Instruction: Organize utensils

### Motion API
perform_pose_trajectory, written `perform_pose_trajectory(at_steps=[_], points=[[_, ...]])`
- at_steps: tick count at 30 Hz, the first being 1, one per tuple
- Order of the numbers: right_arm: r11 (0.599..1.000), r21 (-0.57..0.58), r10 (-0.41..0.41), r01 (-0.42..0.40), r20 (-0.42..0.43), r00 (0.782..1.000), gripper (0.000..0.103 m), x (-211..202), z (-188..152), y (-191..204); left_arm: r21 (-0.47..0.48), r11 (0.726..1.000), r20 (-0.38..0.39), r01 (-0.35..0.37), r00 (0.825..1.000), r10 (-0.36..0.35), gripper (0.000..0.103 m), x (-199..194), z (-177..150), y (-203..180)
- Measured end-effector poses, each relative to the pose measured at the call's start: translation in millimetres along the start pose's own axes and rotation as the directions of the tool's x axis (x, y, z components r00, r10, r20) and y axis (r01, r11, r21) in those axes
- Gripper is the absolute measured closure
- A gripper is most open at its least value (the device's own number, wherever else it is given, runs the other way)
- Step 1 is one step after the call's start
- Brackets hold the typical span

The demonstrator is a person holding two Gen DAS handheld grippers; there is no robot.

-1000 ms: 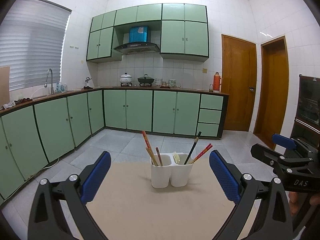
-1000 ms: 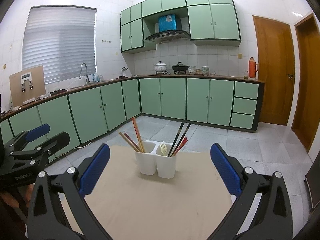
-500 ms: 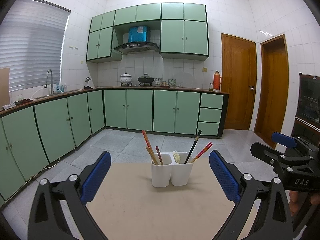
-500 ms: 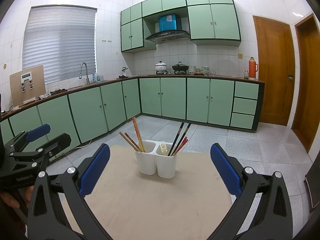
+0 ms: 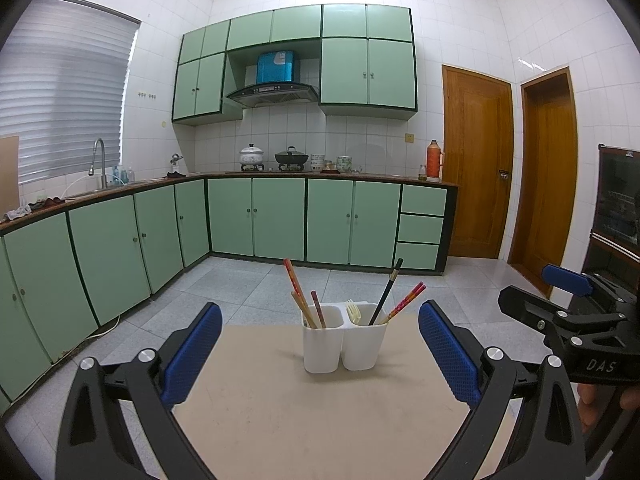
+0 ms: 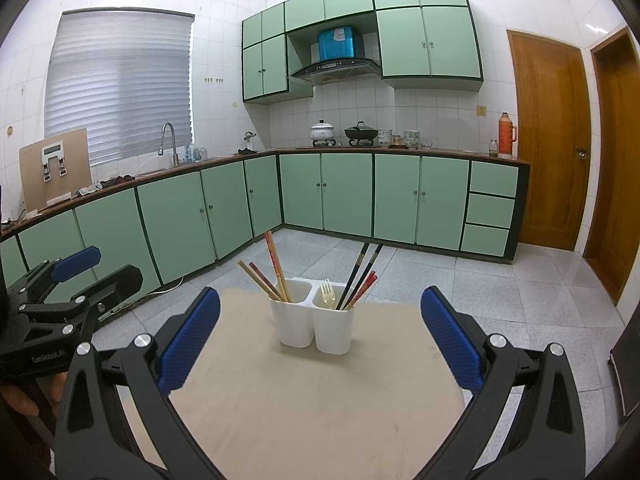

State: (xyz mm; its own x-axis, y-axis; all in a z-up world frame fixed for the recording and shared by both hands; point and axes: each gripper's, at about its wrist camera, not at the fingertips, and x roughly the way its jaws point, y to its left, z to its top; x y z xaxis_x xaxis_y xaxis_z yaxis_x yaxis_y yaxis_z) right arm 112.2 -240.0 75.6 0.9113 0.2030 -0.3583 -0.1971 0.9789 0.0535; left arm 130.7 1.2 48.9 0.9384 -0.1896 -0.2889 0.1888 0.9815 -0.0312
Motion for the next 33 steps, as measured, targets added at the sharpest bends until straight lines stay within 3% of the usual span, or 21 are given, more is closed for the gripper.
perform_pose_trajectory(at_steps=[33], points=[[1.000,0.000,0.000,0.000,-0.003,1.000,0.006,0.5,1.3,-0.4,0.002,1.000,-0.001,0.002,1.000,-0.002,0.006,0.6,-1.1,0.9]])
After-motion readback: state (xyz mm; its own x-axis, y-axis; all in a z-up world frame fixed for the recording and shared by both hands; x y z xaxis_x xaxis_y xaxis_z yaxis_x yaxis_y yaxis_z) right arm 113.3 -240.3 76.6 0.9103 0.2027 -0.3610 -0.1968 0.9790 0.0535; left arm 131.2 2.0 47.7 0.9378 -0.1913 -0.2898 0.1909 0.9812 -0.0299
